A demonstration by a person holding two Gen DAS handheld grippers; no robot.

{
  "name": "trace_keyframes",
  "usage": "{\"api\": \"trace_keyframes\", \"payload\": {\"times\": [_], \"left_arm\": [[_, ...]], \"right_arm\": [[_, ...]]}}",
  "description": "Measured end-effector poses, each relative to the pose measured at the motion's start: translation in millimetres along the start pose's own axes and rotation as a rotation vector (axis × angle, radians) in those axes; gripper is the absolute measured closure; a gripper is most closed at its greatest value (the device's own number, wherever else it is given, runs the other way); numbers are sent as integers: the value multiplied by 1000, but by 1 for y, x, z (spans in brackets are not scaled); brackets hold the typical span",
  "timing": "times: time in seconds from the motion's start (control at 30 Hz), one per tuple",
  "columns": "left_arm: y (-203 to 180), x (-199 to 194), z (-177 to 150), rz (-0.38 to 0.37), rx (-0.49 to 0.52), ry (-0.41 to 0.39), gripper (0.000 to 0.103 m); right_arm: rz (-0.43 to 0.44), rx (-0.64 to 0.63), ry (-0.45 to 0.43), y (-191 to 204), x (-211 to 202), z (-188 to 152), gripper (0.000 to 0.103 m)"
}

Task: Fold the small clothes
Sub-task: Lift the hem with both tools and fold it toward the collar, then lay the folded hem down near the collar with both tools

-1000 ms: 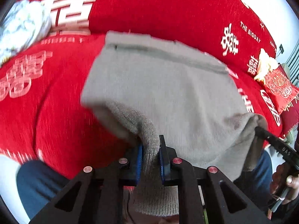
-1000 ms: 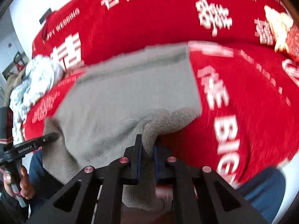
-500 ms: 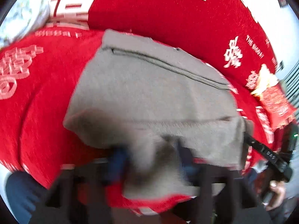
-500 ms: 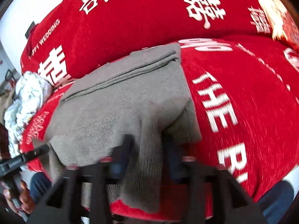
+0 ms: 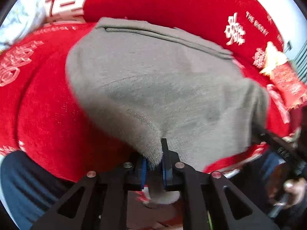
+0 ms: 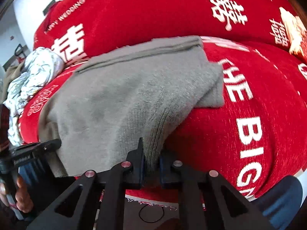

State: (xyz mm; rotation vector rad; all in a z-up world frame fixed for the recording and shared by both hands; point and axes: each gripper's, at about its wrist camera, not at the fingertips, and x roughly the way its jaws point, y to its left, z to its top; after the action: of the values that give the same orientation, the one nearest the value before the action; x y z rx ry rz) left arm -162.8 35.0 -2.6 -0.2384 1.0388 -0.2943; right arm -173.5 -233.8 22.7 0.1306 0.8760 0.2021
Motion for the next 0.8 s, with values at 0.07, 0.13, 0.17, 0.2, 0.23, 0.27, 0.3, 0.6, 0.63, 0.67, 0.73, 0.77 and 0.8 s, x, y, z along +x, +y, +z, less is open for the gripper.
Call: {"api": "trace_keyframes", "payload": {"times": [0.07,0.13,0.17,0.2,0.23,0.27,0.3,0.6,0.63,0.67,0.73,0.77,0.8], "left_arm": [[4,-14,4,-22,-21,-47,90],[8,-32,12,-53,-42,-103,90],[10,-41,17,-63,-49,-131,90],[11,-50,21,-73,-54,-161,90],[12,-59,27,-86,-62,-190,90],[15,-67,33,-100,-69,-212,90],[17,-73,38,-110,-72,-228,90],[16,-82,103,-130,-87,-295,90],[14,-81,110,-125,-88,-296,90],[13,-79,115,-119,-90,-297,90],[13,-74,127,-110,-98,-293,90],[14,-71,132,-107,-101,-287,90],[15,-67,138,-101,-103,-279,90]], "right_arm": [[41,-8,-24,3,-12,2,90],[88,2,-65,2,-28,7,90],[110,13,-89,0,-37,12,90],[122,23,-102,-1,-41,16,90],[142,42,-123,-3,-47,21,90],[163,59,-142,-4,-52,27,90],[173,67,-152,-3,-54,33,90],[157,116,-240,2,-62,87,90],[152,120,-244,2,-60,96,90],[149,121,-247,2,-57,102,90],[142,120,-252,1,-53,113,90],[140,120,-254,2,-50,119,90],[137,121,-253,2,-45,125,90]]}}
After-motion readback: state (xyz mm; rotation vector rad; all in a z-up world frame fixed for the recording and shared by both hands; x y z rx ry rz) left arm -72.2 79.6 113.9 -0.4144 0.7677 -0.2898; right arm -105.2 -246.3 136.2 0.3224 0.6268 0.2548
